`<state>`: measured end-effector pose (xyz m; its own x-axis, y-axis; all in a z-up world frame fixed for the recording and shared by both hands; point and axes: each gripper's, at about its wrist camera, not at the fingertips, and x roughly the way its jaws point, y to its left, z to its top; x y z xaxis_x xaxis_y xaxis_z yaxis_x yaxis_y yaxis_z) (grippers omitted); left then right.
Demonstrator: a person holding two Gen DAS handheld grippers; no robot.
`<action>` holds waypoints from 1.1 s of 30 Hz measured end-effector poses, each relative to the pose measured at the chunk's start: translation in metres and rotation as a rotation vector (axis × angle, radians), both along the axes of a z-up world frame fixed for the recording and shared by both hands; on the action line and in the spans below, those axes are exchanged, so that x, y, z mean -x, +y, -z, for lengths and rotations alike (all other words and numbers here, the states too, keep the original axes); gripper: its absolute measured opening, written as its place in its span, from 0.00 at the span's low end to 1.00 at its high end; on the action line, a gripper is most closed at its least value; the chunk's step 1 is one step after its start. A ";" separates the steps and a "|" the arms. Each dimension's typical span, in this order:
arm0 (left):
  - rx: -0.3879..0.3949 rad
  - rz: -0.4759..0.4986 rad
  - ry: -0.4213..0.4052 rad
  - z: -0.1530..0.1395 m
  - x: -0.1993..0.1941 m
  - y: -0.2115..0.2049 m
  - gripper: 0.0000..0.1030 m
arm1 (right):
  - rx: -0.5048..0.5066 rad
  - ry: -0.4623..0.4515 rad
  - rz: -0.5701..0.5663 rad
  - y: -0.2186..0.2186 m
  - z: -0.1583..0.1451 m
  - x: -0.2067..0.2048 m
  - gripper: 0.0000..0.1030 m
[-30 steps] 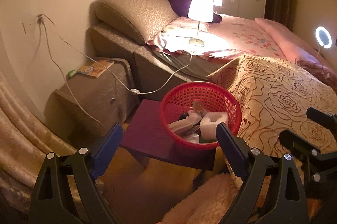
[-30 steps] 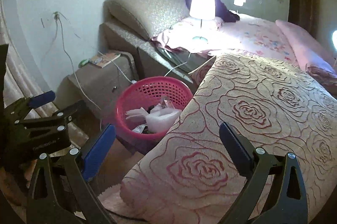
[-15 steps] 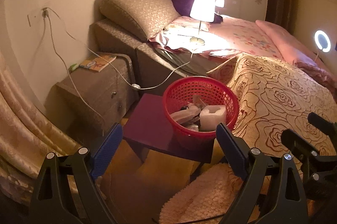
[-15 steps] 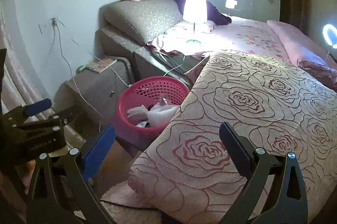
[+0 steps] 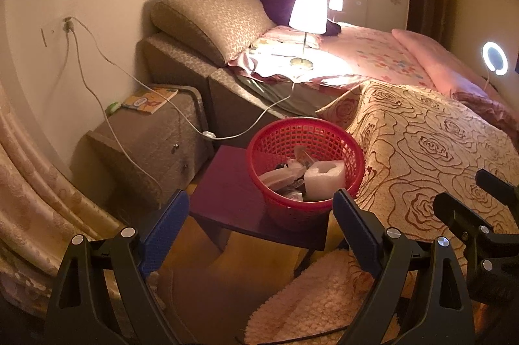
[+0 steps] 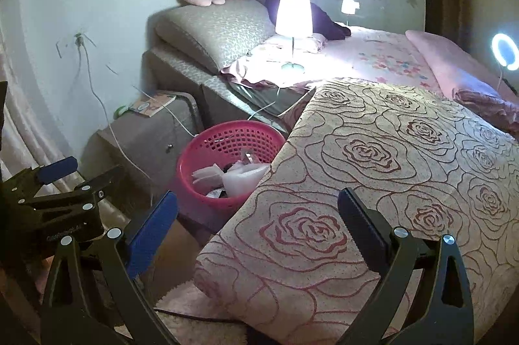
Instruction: Collect trash
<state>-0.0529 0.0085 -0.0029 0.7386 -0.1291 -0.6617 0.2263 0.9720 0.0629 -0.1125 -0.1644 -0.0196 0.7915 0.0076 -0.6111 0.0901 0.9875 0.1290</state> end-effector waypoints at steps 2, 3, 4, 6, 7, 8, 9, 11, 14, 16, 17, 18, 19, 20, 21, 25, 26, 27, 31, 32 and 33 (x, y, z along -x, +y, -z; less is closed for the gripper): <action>-0.001 0.001 -0.003 -0.001 0.001 0.001 0.84 | -0.003 0.000 0.003 0.000 0.000 0.001 0.93; -0.001 0.001 -0.003 -0.001 0.001 0.001 0.84 | -0.004 0.000 0.003 -0.001 0.000 0.001 0.93; -0.002 0.001 -0.003 -0.001 0.001 0.001 0.84 | -0.006 0.001 0.004 -0.001 0.000 0.001 0.93; 0.000 -0.001 -0.001 -0.001 0.001 0.001 0.84 | -0.007 0.002 0.004 -0.001 0.001 0.000 0.93; -0.001 -0.001 -0.001 -0.001 0.001 0.002 0.84 | -0.008 0.004 0.003 0.000 0.001 0.000 0.93; -0.002 -0.001 -0.002 -0.001 0.001 0.002 0.84 | -0.007 0.004 0.003 0.000 0.002 0.000 0.93; -0.003 0.000 -0.002 -0.001 0.001 0.001 0.84 | -0.006 0.005 0.002 0.000 0.002 0.000 0.93; -0.005 0.000 -0.002 -0.001 0.001 0.001 0.84 | -0.006 0.005 0.002 0.001 0.002 0.001 0.93; -0.006 0.000 0.000 -0.001 0.000 0.001 0.84 | -0.010 0.006 0.005 0.000 0.002 0.000 0.93; -0.008 -0.001 0.000 0.000 0.000 0.001 0.84 | -0.011 0.005 0.007 -0.001 0.002 0.000 0.93; -0.008 -0.001 0.000 0.000 0.000 0.001 0.84 | -0.013 0.005 0.008 -0.001 0.003 0.000 0.93; -0.007 0.000 0.000 0.000 0.000 0.001 0.84 | -0.014 0.006 0.009 -0.001 0.003 0.000 0.93; -0.007 0.000 0.000 0.000 0.000 0.001 0.84 | -0.013 0.006 0.007 -0.002 0.003 0.000 0.93; -0.008 0.000 0.000 0.000 0.000 0.001 0.84 | -0.013 0.006 0.007 -0.001 0.003 0.000 0.93; -0.007 0.000 0.000 0.000 0.000 0.001 0.84 | -0.012 0.006 0.007 -0.002 0.003 0.000 0.93; -0.009 -0.003 -0.001 0.000 0.000 0.001 0.84 | -0.013 0.009 0.005 -0.002 0.004 0.001 0.93; -0.010 -0.003 -0.001 0.001 0.000 0.001 0.84 | -0.013 0.009 0.006 -0.002 0.004 0.001 0.93; -0.010 -0.004 0.000 0.002 0.000 0.001 0.84 | -0.014 0.010 0.006 -0.002 0.005 0.001 0.93; -0.010 -0.003 0.001 0.002 0.000 0.001 0.84 | -0.016 0.012 0.009 -0.002 0.006 0.002 0.93; -0.010 -0.003 0.001 0.003 0.000 0.002 0.84 | -0.016 0.012 0.010 -0.002 0.006 0.001 0.93; -0.011 -0.003 0.001 0.004 0.000 0.002 0.84 | -0.017 0.011 0.010 -0.002 0.006 0.002 0.93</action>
